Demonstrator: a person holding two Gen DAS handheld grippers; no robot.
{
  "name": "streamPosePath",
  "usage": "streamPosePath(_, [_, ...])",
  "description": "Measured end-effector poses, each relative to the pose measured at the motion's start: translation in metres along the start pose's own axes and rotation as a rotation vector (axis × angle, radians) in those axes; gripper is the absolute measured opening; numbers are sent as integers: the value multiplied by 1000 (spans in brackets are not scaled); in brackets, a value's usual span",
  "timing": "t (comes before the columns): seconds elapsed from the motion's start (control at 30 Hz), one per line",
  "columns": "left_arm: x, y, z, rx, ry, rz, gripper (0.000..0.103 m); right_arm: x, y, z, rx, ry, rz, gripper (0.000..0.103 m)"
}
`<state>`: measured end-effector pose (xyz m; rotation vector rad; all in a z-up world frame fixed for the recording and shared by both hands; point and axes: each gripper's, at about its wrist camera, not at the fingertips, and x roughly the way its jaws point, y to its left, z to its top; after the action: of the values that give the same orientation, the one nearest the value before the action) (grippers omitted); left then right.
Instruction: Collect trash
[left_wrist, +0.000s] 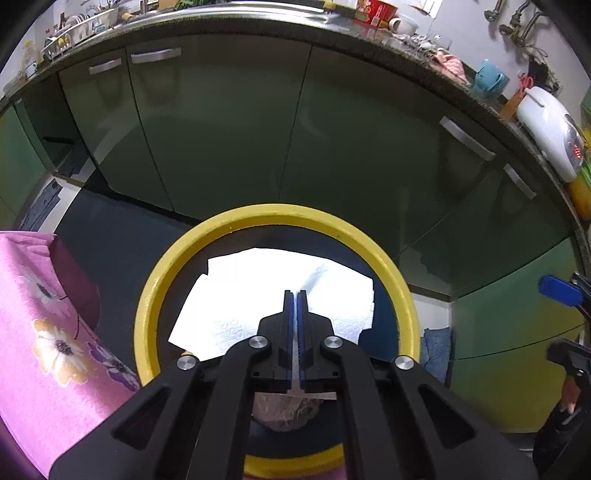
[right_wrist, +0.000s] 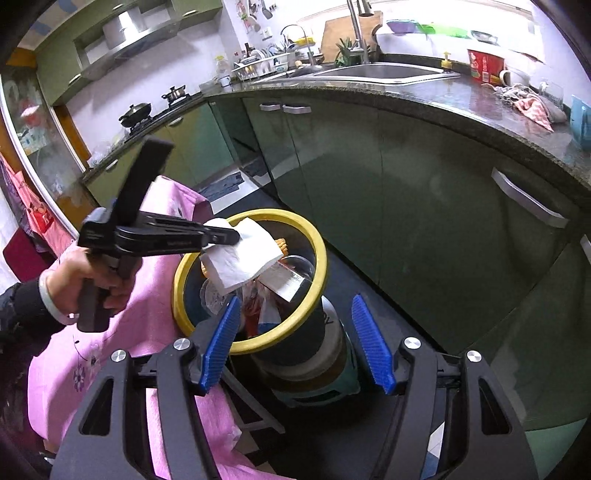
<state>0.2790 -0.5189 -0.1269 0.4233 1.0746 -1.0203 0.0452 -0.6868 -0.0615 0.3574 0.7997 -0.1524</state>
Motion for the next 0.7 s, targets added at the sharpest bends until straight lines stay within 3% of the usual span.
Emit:
streamPosePath(0.1, [10, 7, 2, -38, 26, -8, 3, -2, 1, 0, 4, -1, -8, 63])
streamPosePath(0.13, [11, 11, 0, -62, 27, -5, 8, -3, 2, 0, 4, -2, -9, 63])
streamPosePath(0.23, [-2, 20, -7, -110, -1, 9, 45, -4, 8, 1, 3, -7, 0, 64])
streamPosePath(0.33, [-37, 21, -26, -118, -71, 18, 54, -7, 17, 2, -15, -16, 15, 67])
streamPosePath(0.43, [-76, 16, -48, -128, -132, 47, 72, -11, 28, 0, -31, -28, 33, 69])
streamPosePath(0.5, [-117, 9, -75, -130, -209, 61, 74, -16, 36, -3, -44, -38, 45, 69])
streamPosePath(0.57, [-148, 1, -98, -135, -263, 92, 87, -20, 44, -7, -57, -42, 52, 69])
streamPosePath(0.7, [-216, -11, -164, -170, -386, 164, 93, -32, 64, -18, -92, -55, 46, 72])
